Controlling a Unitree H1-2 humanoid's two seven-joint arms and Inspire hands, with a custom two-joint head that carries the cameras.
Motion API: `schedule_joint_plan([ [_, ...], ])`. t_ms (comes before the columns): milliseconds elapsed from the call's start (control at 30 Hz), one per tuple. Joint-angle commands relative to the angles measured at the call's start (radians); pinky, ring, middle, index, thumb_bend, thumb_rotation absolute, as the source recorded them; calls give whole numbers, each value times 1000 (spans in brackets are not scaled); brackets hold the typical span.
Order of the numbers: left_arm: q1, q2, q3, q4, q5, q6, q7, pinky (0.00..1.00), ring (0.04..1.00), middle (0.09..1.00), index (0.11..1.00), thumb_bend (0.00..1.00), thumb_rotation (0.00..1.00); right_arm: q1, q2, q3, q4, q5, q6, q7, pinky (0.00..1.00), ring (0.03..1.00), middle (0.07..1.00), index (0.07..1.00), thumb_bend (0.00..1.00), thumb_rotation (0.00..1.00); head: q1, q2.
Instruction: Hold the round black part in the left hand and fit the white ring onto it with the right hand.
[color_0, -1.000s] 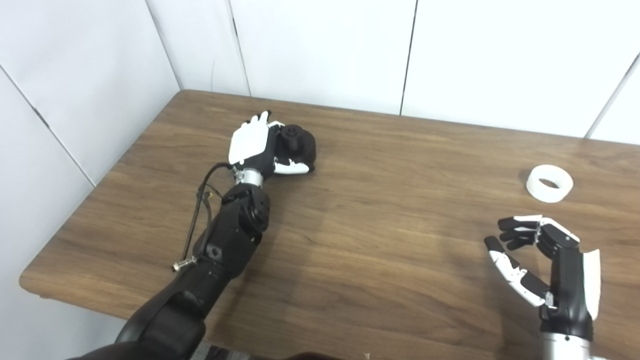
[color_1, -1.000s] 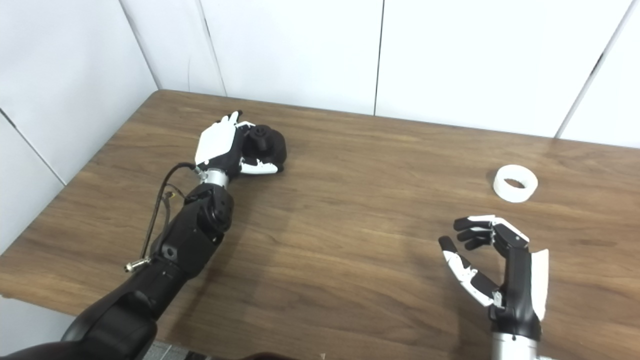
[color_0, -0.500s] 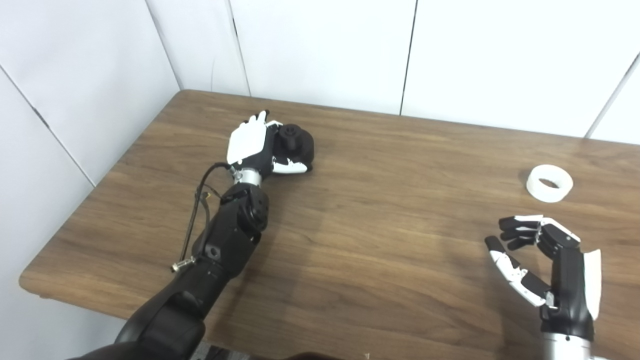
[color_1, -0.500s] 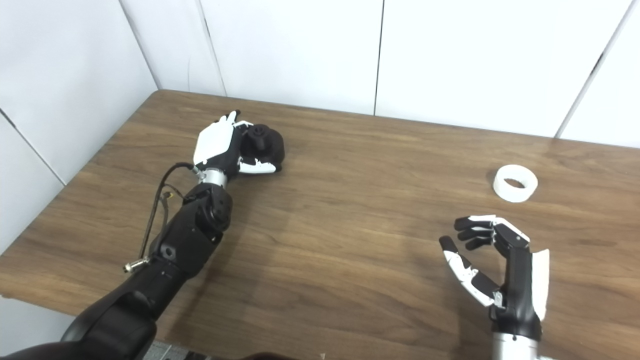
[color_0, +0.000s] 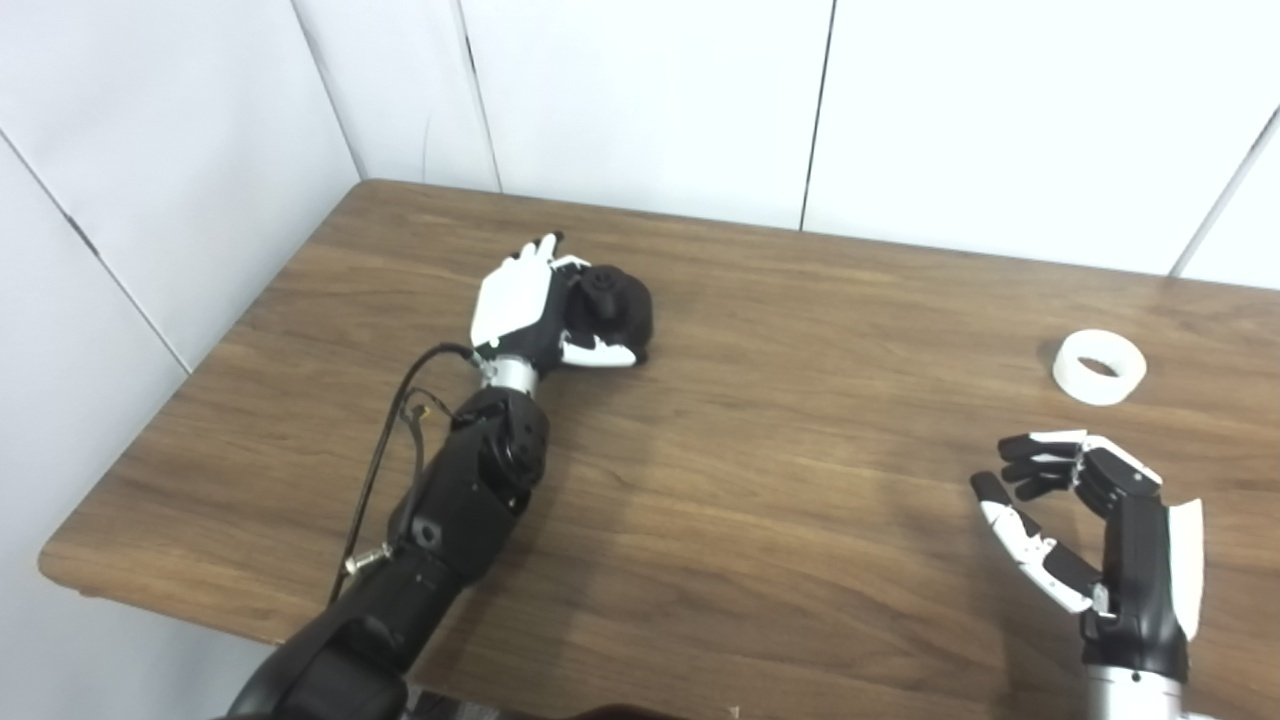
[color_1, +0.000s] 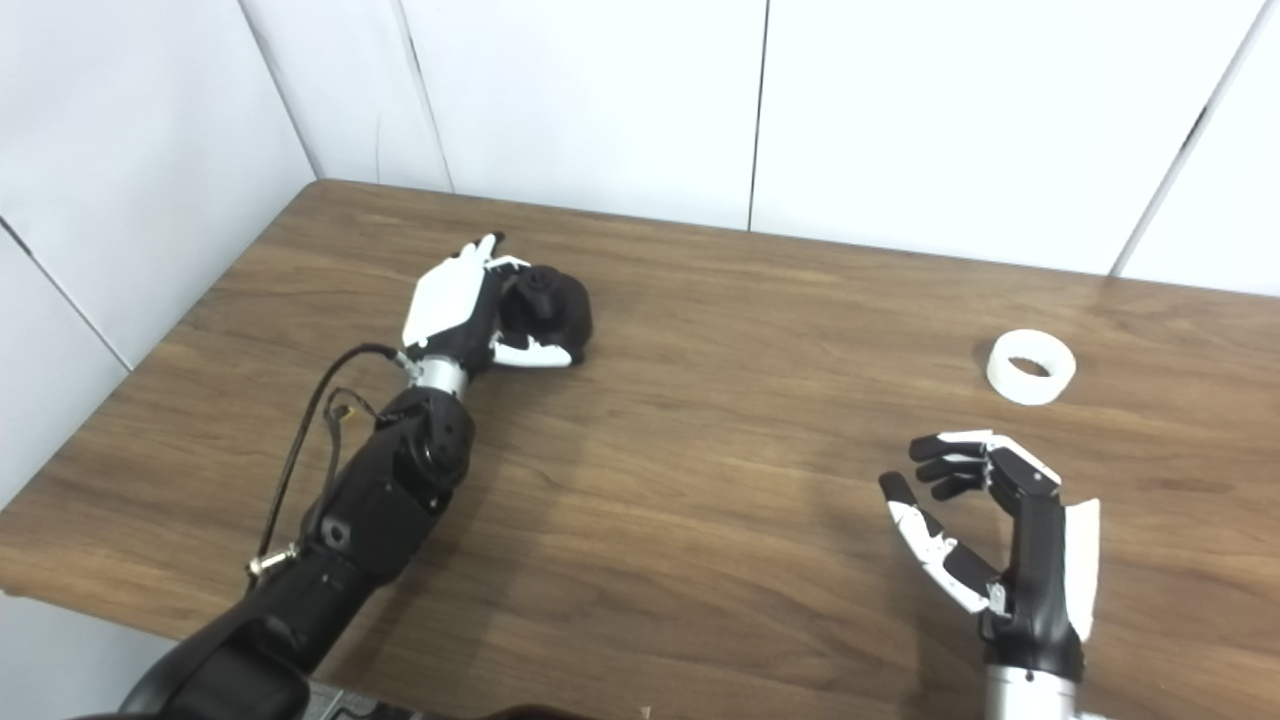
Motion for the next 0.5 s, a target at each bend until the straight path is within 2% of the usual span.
schedule_joint_plan([
  [0, -9, 9, -2, -36, 5, 3, -17, 1000, 1000, 1000, 650, 863, 342, 47, 38, -21, 18, -11, -18, 3, 394, 490, 566, 493, 503, 148, 1, 1],
  [300, 72, -12, -39, -141, 8, -34, -54, 1000, 1000, 1000, 639, 886, 381, 42, 45, -24, 12, -8, 1, 8, 381, 481, 565, 494, 504, 150, -6, 8],
  [467, 117, -22, -62, -201, 6, -56, -81, 1000, 1000, 1000, 637, 888, 367, 40, 47, -25, 10, -21, 6, 5, 383, 485, 568, 494, 504, 151, -8, 9],
])
